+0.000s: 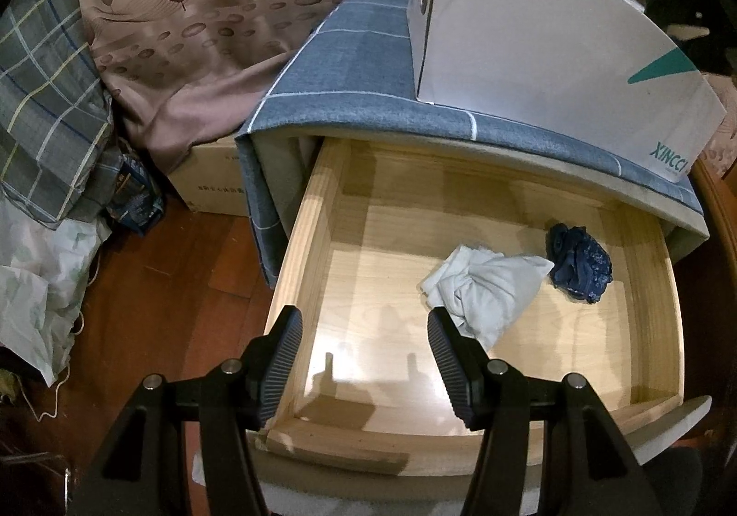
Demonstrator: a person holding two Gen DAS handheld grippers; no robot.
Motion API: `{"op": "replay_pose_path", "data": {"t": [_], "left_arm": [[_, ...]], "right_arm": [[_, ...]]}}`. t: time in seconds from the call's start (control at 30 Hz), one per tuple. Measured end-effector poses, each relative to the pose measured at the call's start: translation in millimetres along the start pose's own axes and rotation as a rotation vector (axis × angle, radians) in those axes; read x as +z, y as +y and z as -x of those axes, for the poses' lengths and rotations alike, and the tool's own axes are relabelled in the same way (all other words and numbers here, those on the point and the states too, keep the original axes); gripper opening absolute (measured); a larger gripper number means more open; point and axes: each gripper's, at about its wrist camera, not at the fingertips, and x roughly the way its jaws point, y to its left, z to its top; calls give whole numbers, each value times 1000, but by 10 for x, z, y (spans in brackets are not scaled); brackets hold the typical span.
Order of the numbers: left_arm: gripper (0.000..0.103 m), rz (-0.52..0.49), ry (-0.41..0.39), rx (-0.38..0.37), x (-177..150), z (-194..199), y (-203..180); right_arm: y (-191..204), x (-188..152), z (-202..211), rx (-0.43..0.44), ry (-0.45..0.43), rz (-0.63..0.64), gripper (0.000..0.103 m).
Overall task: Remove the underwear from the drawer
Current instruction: 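Lift the white pink-print underwear with the right tool, lower it into the box, open, then withdraw the open right tool from the box toward the drawer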
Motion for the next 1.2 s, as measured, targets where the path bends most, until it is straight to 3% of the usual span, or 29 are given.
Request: {"op": "replay_pose_path", "data": {"t": [0.2, 0.33, 0.43, 0.57, 0.77, 1.0, 1.2], "left_arm": [[58, 0, 3, -2, 3, -12, 3], [58, 15, -2, 5, 4, 0, 19], [58, 25, -1, -1, 2, -10, 37], [58, 57, -1, -5, 4, -3, 94], [58, 93, 0, -12, 7, 12, 171], [58, 127, -15, -6, 7, 35, 258], [58, 131, -11, -10, 13, 22, 270]], "right_arm": [[-31, -99, -114, 8, 23, -9, 35], [-24, -142, 110, 16, -28, 12, 48], [0, -258, 368, 42, -76, 61, 50], [64, -660, 685, 102, -106, 208, 49], [111, -1340, 772, 182, -63, 337, 47], [136, -1783, 205, 174, 94, 414, 47], [185, -1909, -346, 104, 153, 502, 49]]}}
